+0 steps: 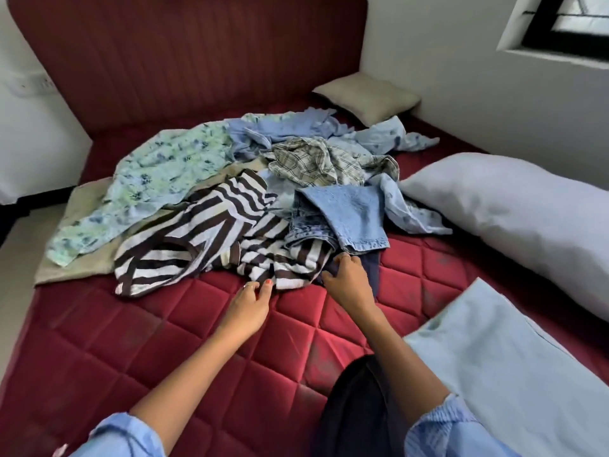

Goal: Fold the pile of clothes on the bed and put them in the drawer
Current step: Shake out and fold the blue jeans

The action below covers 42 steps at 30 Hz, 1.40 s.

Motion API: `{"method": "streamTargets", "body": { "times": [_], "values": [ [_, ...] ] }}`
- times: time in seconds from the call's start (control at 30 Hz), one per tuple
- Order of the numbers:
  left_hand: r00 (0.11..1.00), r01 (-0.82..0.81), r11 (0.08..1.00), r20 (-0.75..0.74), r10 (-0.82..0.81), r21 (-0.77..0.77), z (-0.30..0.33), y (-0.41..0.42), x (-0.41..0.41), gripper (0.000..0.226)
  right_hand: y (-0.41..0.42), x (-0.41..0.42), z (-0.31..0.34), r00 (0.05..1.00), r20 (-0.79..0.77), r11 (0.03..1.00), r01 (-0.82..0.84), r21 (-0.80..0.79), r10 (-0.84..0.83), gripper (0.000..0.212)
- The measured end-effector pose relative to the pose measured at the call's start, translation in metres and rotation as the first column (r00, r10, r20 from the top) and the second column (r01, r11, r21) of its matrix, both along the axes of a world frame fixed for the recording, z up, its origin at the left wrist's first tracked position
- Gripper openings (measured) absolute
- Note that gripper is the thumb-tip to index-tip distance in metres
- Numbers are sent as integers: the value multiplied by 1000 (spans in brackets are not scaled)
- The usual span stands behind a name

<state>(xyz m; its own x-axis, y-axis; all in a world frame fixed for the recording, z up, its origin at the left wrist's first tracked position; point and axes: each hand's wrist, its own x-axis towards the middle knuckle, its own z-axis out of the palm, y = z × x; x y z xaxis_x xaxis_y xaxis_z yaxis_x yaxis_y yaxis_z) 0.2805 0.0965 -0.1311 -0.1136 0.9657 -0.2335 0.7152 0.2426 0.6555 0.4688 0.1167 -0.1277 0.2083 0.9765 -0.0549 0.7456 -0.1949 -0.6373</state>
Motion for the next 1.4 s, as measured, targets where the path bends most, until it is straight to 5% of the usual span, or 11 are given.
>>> {"method": "streamTargets", "body": {
  "times": [0.23, 0.37, 0.47, 0.53, 0.73, 0.87, 1.1, 1.27, 1.4],
  "values": [
    [999, 31, 999, -21, -32, -43, -27, 52, -7, 42, 72, 13, -34, 961, 236, 988, 129, 84, -145, 61],
    [1000, 12, 999, -16, -12, -38, -39, 74, -7, 40, 118, 8, -52, 844, 530, 924, -264, 277, 83, 64],
    [1000, 11, 999, 5, -11, -50, -48, 77, -12, 44, 142, -7, -55, 666, 706, 842, -505, 188, 242, 63],
    [1000, 11, 999, 21, -10, -54, -51, 75, -19, 46, 151, -17, -48, 595, 738, 866, -499, 29, 318, 50],
    [1000, -3, 999, 26, 4, -31, -41, 60, -59, 48, 177, -15, 12, 931, 346, 990, -136, 24, 119, 21],
    [996, -78, 997, 29, 79, -29, -16, 50, -84, 44, 187, 16, 85, 993, 60, 982, 91, 165, -102, 23],
    [987, -91, 990, 142, 75, 106, 56, 36, -74, 46, 176, 47, 236, 894, -380, 833, 389, 394, -238, 31],
    [977, -21, 984, 211, -18, 180, 112, 32, -49, 69, 150, 43, 352, 717, -690, 724, 528, 445, -99, 29],
    [923, 229, 953, 268, -277, 196, 149, 5, -1, 136, 116, 11, 427, 623, -778, 703, 515, 491, 88, 29]
  ]
}}
